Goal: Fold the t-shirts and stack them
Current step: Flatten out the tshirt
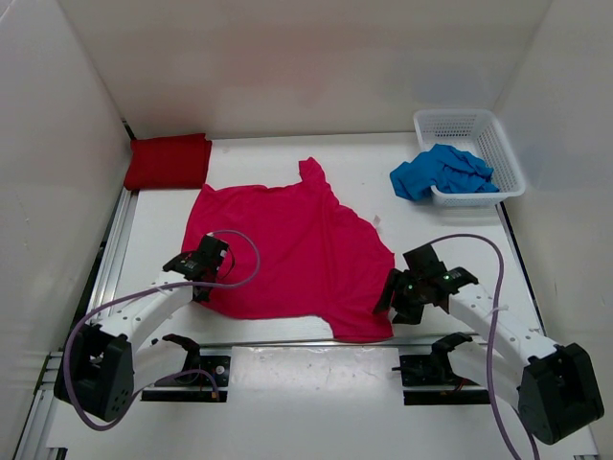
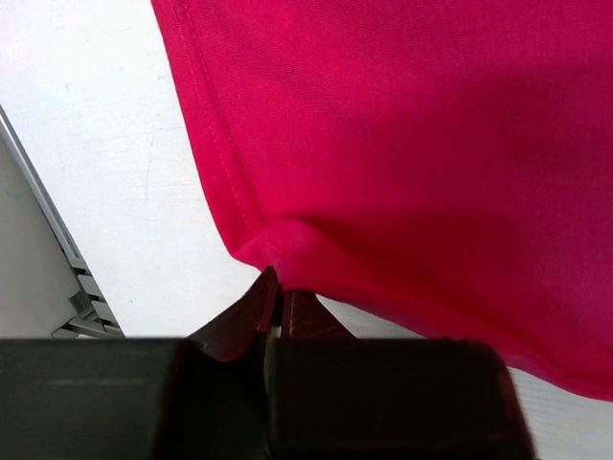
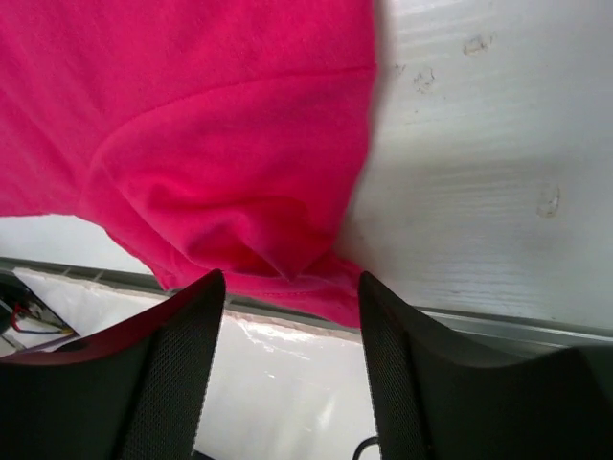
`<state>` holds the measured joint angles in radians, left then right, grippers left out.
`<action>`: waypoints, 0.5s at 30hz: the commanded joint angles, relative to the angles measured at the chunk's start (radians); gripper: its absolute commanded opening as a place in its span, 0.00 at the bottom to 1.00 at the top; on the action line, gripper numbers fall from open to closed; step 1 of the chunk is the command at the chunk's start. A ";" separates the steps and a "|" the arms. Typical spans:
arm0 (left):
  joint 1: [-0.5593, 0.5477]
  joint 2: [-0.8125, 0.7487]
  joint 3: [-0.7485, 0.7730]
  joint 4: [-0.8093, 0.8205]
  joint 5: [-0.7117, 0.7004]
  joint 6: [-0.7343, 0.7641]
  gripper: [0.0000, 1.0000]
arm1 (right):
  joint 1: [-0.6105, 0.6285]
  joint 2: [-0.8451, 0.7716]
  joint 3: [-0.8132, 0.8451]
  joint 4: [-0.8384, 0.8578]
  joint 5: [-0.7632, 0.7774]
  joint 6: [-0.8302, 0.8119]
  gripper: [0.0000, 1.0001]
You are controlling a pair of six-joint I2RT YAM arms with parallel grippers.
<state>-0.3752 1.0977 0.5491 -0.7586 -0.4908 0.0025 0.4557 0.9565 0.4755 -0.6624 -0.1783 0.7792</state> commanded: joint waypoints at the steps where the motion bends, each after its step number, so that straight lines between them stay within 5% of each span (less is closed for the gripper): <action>1: -0.002 -0.015 -0.002 0.004 0.028 -0.002 0.10 | 0.020 0.036 0.005 0.017 0.016 -0.014 0.66; 8: -0.002 -0.024 0.017 -0.015 0.028 -0.002 0.10 | 0.116 0.155 -0.027 -0.013 0.036 -0.005 0.67; 12: -0.002 -0.024 0.037 -0.024 0.028 -0.002 0.10 | 0.144 0.176 -0.028 0.032 0.011 0.005 0.34; 13: -0.002 -0.024 0.046 -0.024 0.037 -0.002 0.10 | 0.144 0.203 -0.028 0.043 0.002 0.005 0.16; 15: 0.007 -0.003 0.055 -0.024 0.049 -0.002 0.10 | 0.144 0.226 0.023 0.053 0.002 -0.015 0.00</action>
<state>-0.3744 1.0981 0.5575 -0.7811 -0.4686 0.0025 0.5934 1.1461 0.4732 -0.6350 -0.1917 0.7784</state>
